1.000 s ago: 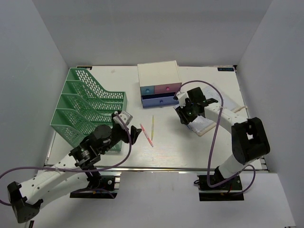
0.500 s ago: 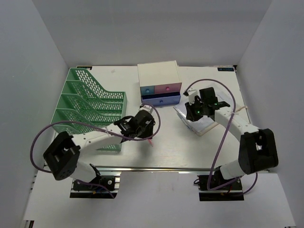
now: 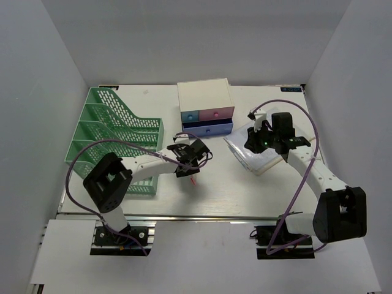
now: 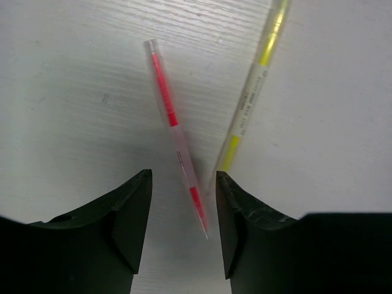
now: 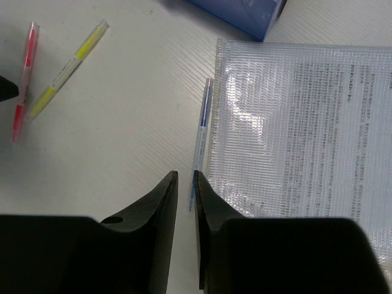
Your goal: Organize the desk
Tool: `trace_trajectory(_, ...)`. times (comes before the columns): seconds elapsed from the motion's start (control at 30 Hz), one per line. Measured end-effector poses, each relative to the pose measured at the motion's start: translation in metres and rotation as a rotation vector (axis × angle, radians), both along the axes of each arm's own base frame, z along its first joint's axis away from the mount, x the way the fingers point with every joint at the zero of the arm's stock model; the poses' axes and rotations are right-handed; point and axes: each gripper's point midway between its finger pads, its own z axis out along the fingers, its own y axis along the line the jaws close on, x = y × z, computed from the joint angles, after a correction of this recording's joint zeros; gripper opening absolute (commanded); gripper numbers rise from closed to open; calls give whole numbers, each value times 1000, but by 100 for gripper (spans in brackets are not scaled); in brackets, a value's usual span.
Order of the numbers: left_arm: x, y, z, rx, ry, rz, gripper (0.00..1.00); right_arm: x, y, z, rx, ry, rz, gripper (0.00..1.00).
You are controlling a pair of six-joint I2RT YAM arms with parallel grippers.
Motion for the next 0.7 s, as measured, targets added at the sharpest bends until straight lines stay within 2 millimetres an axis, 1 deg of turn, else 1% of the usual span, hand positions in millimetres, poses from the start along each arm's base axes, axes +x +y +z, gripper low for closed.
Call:
trace_trajectory(0.17,7,3,-9,49,8,63,52,0,-1,4,12,-9,-1,23)
trace_trajectory(0.33,10,4,-14,82,17,90,42,-1,-2,3,17,-6,1,23)
trace_trajectory(0.4,12,2,-20,94,28,96,41,-2,-2,2,17,-3,1,23)
trace_trajectory(0.5,10,4,-29,118,49,102,41,-2,-3,1,16,0,-1,23)
trace_trajectory(0.57,9,4,-30,118,52,109,39,-2,-4,2,17,-3,-4,23)
trace_trajectory(0.63,10,5,-30,114,51,117,34,-2,-5,3,16,-8,-6,23)
trace_trajectory(0.67,10,5,-30,111,50,121,28,-1,-6,3,16,-9,-7,23)
trace_trajectory(0.7,10,4,-30,107,49,126,25,-2,-6,3,17,-10,-8,23)
